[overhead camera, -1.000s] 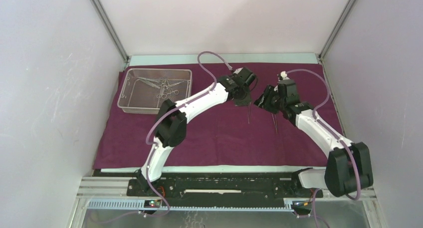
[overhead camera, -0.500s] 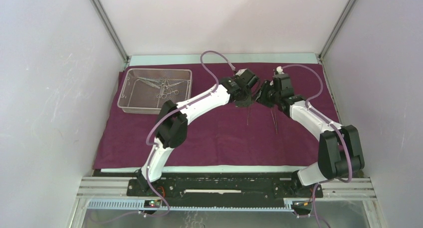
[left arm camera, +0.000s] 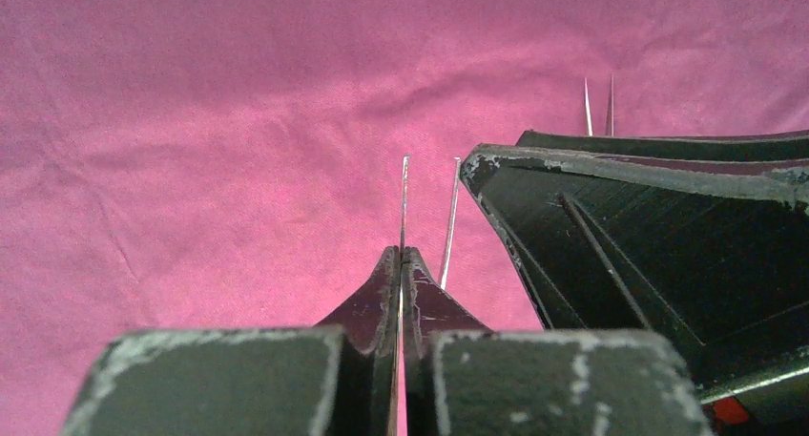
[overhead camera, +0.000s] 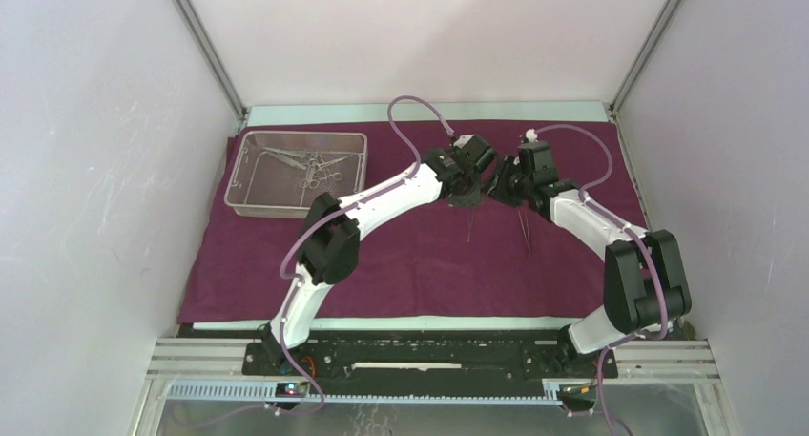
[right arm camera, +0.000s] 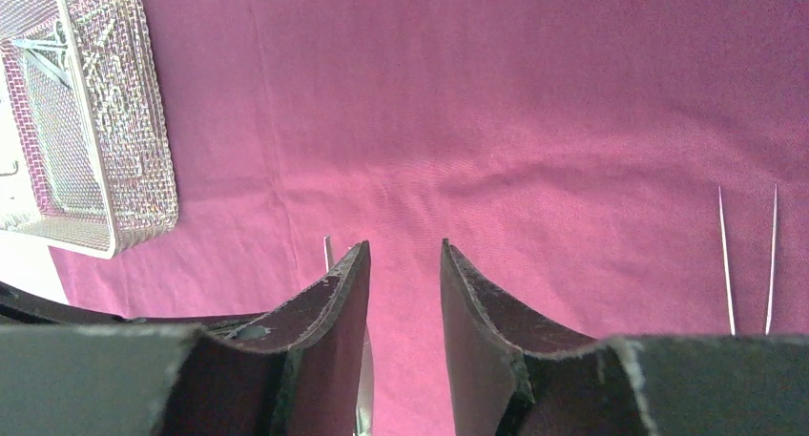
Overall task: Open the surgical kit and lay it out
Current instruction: Place the medical item in the surgical kit.
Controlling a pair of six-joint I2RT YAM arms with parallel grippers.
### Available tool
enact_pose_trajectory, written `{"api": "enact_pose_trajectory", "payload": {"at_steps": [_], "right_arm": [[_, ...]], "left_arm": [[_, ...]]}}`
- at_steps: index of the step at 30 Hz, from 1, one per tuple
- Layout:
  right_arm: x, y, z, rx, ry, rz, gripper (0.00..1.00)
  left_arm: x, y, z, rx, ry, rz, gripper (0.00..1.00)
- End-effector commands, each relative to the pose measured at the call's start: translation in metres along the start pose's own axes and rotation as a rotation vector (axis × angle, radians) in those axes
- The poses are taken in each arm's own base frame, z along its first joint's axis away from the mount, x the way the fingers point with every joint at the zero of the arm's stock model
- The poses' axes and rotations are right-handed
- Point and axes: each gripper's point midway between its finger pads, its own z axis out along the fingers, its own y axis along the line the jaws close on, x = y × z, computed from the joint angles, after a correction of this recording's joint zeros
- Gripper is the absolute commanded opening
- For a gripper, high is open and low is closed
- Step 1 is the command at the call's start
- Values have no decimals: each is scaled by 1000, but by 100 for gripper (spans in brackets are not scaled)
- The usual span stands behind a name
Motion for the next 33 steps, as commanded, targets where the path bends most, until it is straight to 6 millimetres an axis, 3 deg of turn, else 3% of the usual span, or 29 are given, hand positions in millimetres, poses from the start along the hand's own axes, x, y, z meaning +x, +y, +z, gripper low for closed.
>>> {"api": "enact_pose_trajectory", "payload": {"at_steps": [1, 19, 33], "right_arm": [[-23, 18, -2, -42, -60, -14, 41], [-29, 17, -15, -77, -96, -9, 41], [-18, 15, -4, -86, -48, -11, 37]], "left_arm": [[-20, -13, -28, 44, -65, 22, 0], [-12, -18, -22, 91, -42, 5, 0], [-14, -17, -24, 95, -53, 24, 0]]}}
